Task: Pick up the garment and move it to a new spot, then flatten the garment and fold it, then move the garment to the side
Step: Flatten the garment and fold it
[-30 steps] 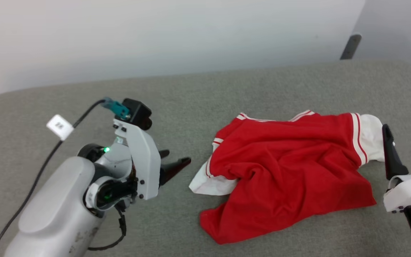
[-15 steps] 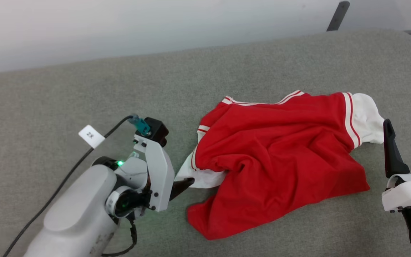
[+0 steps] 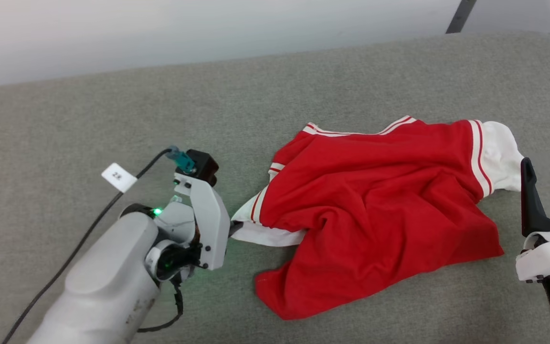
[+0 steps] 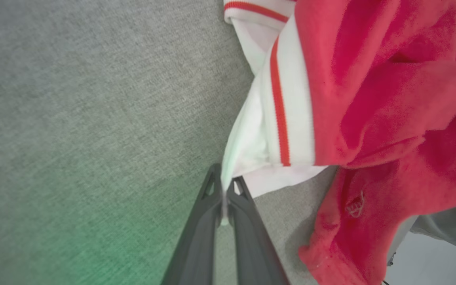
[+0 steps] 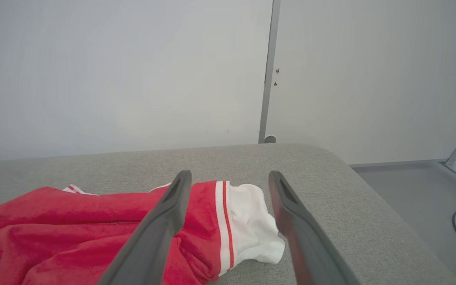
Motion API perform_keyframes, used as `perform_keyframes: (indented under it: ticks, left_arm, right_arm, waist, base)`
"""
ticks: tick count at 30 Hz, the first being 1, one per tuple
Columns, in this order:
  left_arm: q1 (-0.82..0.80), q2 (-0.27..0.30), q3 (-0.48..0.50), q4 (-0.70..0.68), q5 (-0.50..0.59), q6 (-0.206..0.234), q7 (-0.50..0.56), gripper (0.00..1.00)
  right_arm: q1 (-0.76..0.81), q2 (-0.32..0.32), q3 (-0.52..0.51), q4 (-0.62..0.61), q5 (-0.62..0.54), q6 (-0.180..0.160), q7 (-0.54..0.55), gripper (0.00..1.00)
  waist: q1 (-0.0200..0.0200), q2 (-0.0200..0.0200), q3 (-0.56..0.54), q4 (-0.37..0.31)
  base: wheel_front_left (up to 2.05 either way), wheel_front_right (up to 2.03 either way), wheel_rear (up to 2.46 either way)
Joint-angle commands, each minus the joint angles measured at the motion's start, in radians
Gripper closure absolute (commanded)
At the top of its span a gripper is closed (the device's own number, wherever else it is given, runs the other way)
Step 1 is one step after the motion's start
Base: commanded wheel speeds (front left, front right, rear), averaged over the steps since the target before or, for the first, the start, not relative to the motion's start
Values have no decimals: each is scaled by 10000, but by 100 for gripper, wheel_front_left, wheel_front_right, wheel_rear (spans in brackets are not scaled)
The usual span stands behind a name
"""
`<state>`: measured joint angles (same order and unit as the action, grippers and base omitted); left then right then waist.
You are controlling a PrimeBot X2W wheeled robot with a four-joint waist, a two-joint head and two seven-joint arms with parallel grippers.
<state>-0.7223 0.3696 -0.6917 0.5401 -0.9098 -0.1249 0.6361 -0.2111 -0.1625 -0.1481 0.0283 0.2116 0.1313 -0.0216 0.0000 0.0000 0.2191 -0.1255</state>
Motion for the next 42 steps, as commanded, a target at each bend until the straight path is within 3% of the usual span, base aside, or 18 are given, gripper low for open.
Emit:
perform_keyframes:
  ticks: [1,10,22,33,42]
  left_arm:
    - [-96,67,-14,40,-64,-49,-85,100]
    - [40,1073,121,40,-245,-48,-599,100]
    - [575,2915,402,30,165,19,-1285,100]
    - [820,2523,606,4,-432,-17,-1843,100]
    - [205,1689,198,-2219,-1253,-48,-1672,100]
  right_arm:
    - [111,2,-34,-16,-43,-10,12,0]
    - [469,-26,-214,-10,-158,-10,181,0]
    - [950,55,-243,-251,-252,-10,515,0]
    - [1117,162,-226,-485,-215,-10,720,0]
    - [1121,148,-443,-643,-213,-10,776,0]
  waist:
    - [0,0,-86,116]
    - [0,0,-527,624]
    - [0,0,-1021,1013]
    - [0,0,-1018,998]
    - [0,0,-911,912]
  base:
    - [0,0,0]
    - [0,0,0]
    - [0,0,0]
    - [0,0,0]
    - [0,0,0]
